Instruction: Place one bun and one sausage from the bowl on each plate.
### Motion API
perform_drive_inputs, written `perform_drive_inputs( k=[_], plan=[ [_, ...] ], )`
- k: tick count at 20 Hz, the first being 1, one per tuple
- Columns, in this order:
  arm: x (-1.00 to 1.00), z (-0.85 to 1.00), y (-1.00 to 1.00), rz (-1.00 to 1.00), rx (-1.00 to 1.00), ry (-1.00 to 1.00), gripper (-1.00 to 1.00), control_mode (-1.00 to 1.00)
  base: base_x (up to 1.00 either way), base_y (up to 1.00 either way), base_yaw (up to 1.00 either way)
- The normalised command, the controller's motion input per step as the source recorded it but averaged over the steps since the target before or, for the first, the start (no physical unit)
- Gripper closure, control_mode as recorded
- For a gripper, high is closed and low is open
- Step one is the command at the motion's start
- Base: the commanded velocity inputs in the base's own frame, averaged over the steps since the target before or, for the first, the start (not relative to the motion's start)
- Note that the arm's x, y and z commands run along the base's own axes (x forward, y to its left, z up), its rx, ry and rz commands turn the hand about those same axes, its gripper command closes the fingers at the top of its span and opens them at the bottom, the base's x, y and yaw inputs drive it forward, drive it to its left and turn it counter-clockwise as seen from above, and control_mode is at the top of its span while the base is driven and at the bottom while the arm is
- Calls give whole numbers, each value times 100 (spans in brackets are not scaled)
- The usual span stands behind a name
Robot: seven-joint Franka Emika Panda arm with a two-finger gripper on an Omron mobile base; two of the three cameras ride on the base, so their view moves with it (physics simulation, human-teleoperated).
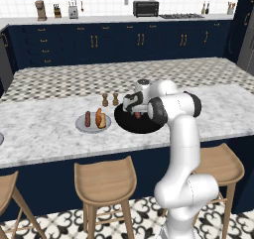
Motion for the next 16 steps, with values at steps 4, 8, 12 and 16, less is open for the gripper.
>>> perform_drive_inputs(
  k=[4, 8, 12, 16],
  plan=[
    [3, 0, -1, 0, 0, 0, 100, -100, 0, 0, 0],
    [-13, 41, 3, -2, -1, -2, 100, -100, 0, 0, 0],
    [-90, 68, -20, 0, 0, 0, 100, -100, 0, 0, 0],
    [-100, 41, -14, 0, 0, 0, 100, -100, 0, 0, 0]
  ],
)
